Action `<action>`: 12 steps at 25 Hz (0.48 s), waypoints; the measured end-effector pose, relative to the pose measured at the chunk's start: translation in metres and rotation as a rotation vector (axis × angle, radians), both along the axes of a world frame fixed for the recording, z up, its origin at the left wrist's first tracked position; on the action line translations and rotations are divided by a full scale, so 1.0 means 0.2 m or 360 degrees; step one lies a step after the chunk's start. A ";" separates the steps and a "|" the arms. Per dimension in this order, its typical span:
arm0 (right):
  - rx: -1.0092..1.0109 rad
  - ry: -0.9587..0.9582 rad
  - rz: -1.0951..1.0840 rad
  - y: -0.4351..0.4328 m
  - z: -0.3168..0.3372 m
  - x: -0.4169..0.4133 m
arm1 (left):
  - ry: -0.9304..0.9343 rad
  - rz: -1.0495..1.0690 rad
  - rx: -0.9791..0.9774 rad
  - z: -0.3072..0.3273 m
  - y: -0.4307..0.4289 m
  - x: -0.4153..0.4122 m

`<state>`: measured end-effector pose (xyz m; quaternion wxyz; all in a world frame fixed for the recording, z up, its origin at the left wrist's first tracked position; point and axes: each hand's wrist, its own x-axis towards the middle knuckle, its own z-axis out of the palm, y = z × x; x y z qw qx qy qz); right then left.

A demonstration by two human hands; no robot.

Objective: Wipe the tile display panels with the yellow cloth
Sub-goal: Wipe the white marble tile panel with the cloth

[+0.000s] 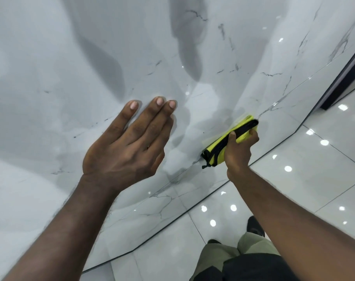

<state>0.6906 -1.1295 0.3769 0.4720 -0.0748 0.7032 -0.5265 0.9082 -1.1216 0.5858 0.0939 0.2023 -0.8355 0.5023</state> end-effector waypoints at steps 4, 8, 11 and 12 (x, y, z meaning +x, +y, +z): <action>-0.0033 0.0084 -0.0006 0.00 0.00 0.04 | 0.0012 -0.0015 0.0032 -0.01 -0.01 0.00; 0.0091 -0.0110 -0.0073 -0.04 0.05 0.01 | 0.0007 0.0002 0.0019 -0.01 0.00 0.01; -0.0015 0.0165 -0.0056 -0.05 0.08 0.01 | 0.0007 -0.0017 0.0045 -0.02 -0.02 0.00; -0.0015 0.0125 -0.0071 -0.05 0.11 0.02 | 0.0015 -0.0012 0.0052 -0.03 -0.02 0.00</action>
